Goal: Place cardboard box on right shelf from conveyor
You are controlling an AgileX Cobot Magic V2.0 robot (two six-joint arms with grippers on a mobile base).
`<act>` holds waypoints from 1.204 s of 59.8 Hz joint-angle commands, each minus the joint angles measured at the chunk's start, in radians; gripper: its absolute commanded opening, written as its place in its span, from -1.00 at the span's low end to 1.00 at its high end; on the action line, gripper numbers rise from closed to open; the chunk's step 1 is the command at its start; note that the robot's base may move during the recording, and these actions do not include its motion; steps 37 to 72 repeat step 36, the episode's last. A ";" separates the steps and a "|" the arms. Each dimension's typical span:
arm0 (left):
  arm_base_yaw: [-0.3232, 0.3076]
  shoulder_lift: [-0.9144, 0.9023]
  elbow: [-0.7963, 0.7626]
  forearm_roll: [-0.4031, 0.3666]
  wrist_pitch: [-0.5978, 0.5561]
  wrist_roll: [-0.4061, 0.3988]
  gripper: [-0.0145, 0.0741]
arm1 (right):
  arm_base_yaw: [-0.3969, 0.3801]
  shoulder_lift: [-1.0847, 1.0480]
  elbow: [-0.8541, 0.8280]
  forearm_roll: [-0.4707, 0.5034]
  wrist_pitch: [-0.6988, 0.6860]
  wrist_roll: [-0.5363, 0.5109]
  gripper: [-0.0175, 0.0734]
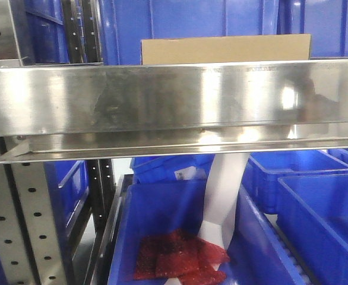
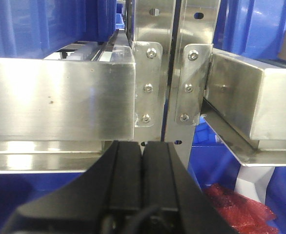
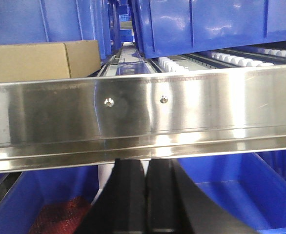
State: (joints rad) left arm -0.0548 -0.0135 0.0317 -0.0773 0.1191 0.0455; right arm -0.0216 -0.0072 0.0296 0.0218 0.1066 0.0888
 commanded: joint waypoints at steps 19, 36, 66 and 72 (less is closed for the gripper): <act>-0.006 -0.013 0.010 -0.006 -0.086 0.000 -0.94 | -0.005 -0.022 -0.005 0.002 -0.096 -0.008 -0.49; -0.006 -0.013 0.010 -0.006 -0.086 0.000 -0.94 | -0.005 -0.022 -0.005 0.002 -0.096 -0.008 -0.49; -0.006 -0.013 0.010 -0.006 -0.086 0.000 -0.94 | -0.005 -0.022 -0.005 0.002 -0.096 -0.008 -0.49; -0.006 -0.013 0.010 -0.006 -0.086 0.000 -0.94 | -0.005 -0.022 -0.005 0.002 -0.096 -0.008 -0.49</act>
